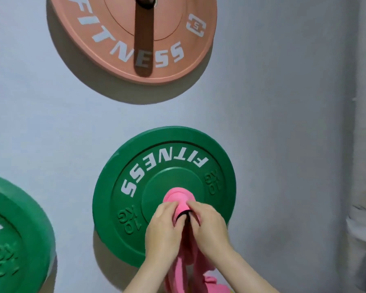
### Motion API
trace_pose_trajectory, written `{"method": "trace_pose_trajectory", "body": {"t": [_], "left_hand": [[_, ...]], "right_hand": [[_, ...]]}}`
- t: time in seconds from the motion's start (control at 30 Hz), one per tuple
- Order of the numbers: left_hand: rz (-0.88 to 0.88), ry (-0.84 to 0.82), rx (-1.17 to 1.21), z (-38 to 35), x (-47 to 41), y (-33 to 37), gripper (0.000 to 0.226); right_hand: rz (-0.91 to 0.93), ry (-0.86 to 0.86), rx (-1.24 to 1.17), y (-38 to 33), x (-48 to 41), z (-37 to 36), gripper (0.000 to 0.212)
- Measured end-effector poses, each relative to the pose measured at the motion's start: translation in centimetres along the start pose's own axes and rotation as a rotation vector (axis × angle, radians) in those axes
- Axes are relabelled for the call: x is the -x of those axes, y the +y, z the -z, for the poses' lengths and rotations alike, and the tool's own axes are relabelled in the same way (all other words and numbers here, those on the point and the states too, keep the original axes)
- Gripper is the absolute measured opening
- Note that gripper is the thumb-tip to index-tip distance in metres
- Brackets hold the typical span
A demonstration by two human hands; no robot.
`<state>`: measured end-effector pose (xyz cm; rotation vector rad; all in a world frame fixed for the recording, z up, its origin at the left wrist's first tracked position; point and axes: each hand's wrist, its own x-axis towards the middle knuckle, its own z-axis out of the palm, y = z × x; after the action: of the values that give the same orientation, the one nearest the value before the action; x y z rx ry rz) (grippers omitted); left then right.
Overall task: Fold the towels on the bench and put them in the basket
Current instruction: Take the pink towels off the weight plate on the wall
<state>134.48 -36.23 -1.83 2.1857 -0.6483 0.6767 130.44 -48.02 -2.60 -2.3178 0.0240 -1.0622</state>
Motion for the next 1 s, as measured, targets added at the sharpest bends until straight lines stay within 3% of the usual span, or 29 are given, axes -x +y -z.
{"method": "trace_pose_trajectory", "body": {"t": [0.13, 0.23, 0.3, 0.43, 0.53, 0.6, 0.67, 0.77, 0.9, 1.0], "left_hand": [[-0.179, 0.073, -0.009, -0.4, -2.5, -1.8, 0.022], [-0.293, 0.056, 0.062, -0.3, -3.6, -2.2, 0.018], [-0.260, 0.011, 0.246, 0.5, -3.9, -1.4, 0.018], [-0.021, -0.450, 0.895, 3.6, -4.0, 1.4, 0.022], [0.036, -0.729, 1.051, 5.1, -3.6, 2.3, 0.022], [0.033, -0.806, 1.060, 5.0, -2.7, 2.8, 0.025], [0.057, -0.834, 1.091, 4.1, -1.3, 3.4, 0.024], [0.103, -0.853, 1.147, 2.4, 1.1, 4.2, 0.018], [0.200, -0.895, 1.214, 0.2, 4.6, 5.3, 0.016], [0.221, -1.017, 1.220, -1.5, 8.5, 6.4, 0.012]], "right_hand": [[0.015, 0.138, -0.042, 1.5, -1.3, -1.1, 0.025], [-0.043, 0.097, -0.073, 1.9, -2.3, -0.8, 0.021], [-0.054, 0.046, -0.178, 1.1, -2.9, 0.4, 0.016], [-0.120, -0.310, -0.592, -1.2, -3.4, 6.0, 0.012], [-0.301, -0.561, -0.715, -0.5, -2.0, 10.8, 0.004], [-0.383, -0.725, -0.619, 1.0, -0.4, 13.5, 0.012], [-0.386, -0.795, -0.358, 2.7, 1.9, 15.3, 0.005], [-0.469, -0.650, 0.028, 6.1, 6.3, 17.7, 0.014], [-0.716, -0.349, -0.070, 7.9, 14.3, 21.7, 0.017], [-0.801, -0.158, 0.071, 7.9, 20.2, 24.5, 0.021]]}}
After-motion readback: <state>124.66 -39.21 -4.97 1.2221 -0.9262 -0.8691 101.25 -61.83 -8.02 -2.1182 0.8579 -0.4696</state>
